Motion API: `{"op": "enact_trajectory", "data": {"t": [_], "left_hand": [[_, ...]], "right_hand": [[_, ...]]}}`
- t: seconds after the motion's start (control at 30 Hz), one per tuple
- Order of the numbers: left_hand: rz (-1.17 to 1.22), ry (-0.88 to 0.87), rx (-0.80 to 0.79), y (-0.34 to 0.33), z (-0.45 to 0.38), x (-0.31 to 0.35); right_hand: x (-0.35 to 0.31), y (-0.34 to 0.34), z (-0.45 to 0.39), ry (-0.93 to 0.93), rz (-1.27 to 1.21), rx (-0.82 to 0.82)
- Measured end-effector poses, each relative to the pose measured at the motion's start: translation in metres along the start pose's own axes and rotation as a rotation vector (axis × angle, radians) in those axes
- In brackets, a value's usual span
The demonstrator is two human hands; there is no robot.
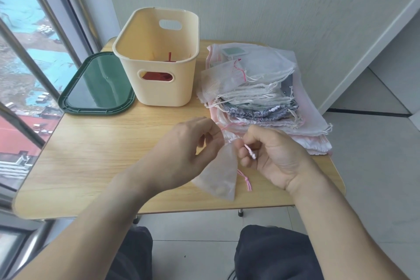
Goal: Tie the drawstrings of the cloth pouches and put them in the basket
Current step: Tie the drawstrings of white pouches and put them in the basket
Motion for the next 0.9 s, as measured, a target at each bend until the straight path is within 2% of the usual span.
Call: {"op": "enact_trajectory", "data": {"t": [0.17,0.33,0.5,0.67,0.77,0.9], "left_hand": [[0.000,0.021,0.016,0.001,0.001,-0.003],[-0.039,0.120,0.091,0.002,0.001,-0.011],[0.173,0.175,0.070,-0.007,-0.001,-0.001],[0.204,0.230,0.075,-0.012,-0.002,-0.003],[0.243,0.258,0.021,-0.017,-0.004,-0.005],[0.295,0.283,-0.159,-0.027,-0.005,-0.006]], "right_hand": [[-0.005,0.001,0.003,0.086,0.176,-0.048],[-0.014,0.002,0.006,0.283,0.382,-0.113],[-0.013,-0.002,0.006,0.342,0.394,-0.182],[-0.016,0.001,0.003,0.425,0.372,-0.131],[-0.020,0.003,0.004,0.533,0.405,-0.102],[-0.023,0.004,0.005,0.634,0.395,-0.037]]}}
Point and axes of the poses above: each hand's wrist, its own z-axis away from the middle knuckle, its own y-axis out of the back of the hand, x = y × z, the point moved 5 cm from there along -z, towards the middle knuckle, and after that the axes turned 11 degrees about -z, right-handed, at the moved point
